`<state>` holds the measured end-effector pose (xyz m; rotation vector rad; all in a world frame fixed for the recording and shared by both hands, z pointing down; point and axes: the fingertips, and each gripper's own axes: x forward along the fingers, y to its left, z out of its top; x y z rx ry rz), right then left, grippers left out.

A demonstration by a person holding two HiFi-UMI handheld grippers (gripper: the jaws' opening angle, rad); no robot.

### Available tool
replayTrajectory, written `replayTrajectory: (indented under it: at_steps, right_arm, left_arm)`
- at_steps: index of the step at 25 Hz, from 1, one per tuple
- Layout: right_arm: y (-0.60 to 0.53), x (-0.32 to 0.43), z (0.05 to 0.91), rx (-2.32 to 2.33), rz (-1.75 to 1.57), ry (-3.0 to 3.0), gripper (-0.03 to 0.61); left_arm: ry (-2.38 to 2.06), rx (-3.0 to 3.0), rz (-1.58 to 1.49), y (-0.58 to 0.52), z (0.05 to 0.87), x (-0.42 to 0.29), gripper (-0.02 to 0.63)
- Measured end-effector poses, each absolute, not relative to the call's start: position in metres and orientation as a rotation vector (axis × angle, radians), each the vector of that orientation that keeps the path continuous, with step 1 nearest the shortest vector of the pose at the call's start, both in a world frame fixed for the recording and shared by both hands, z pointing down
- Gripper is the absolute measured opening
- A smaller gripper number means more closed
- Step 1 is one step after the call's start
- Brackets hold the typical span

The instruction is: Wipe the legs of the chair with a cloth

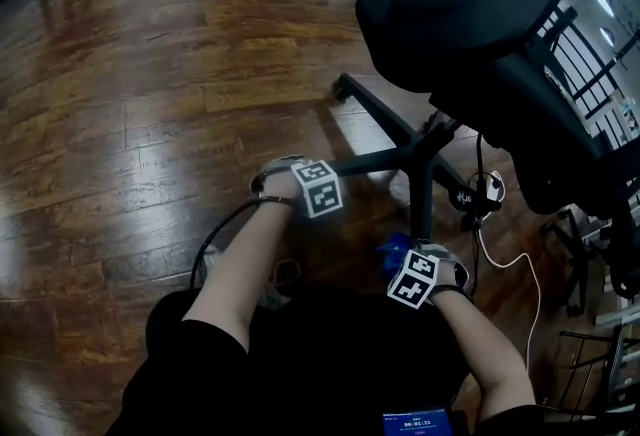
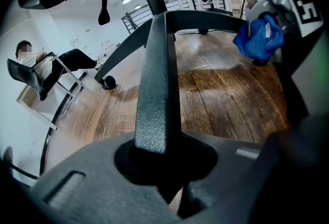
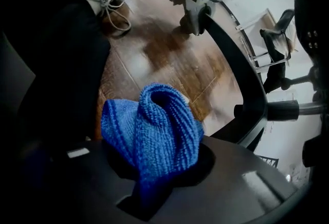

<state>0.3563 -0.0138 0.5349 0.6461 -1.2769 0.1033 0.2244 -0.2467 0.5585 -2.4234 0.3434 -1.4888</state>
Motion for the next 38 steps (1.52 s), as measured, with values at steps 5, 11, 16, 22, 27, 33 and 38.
replayTrajectory:
  at_steps: [5,11,16,22,27,33,38]
  right_arm:
    - [-0.085,0.379,0.518,0.762,0.038,-1.275,0.084]
    - [-0.191,0.411,0.482,0.964,-0.035,-1.225,0.086]
    - [-0.202,0.408,0.477,0.995,-0.096,-1.218,0.085]
    - [-0.120,0.384,0.503,0.851,-0.032,-1.251,0.086]
    - [-0.021,0.353,0.533,0.636,0.085,-1.265,0.086]
    - [-0.022,0.358,0.535,0.630,0.081,-1.268,0.084]
    - [-0.107,0.385,0.513,0.775,0.000,-1.253,0.084]
  left_arm:
    - [0.353,-2.406,-1.479,-0.248,0.559,0.225,0.058]
    - [0.350,-2.396,-1.471,-0.247,0.557,0.227,0.058]
    - [0.348,-2.387,-1.460,-0.249,0.556,0.225,0.058]
    - [0.355,-2.389,-1.464,-0.248,0.559,0.224,0.058]
    - [0.359,-2.389,-1.480,-0.249,0.560,0.222,0.058]
    - [0.366,-2.389,-1.485,-0.249,0.560,0.224,0.058]
    - [0.363,-2.373,-1.481,-0.250,0.559,0.225,0.058]
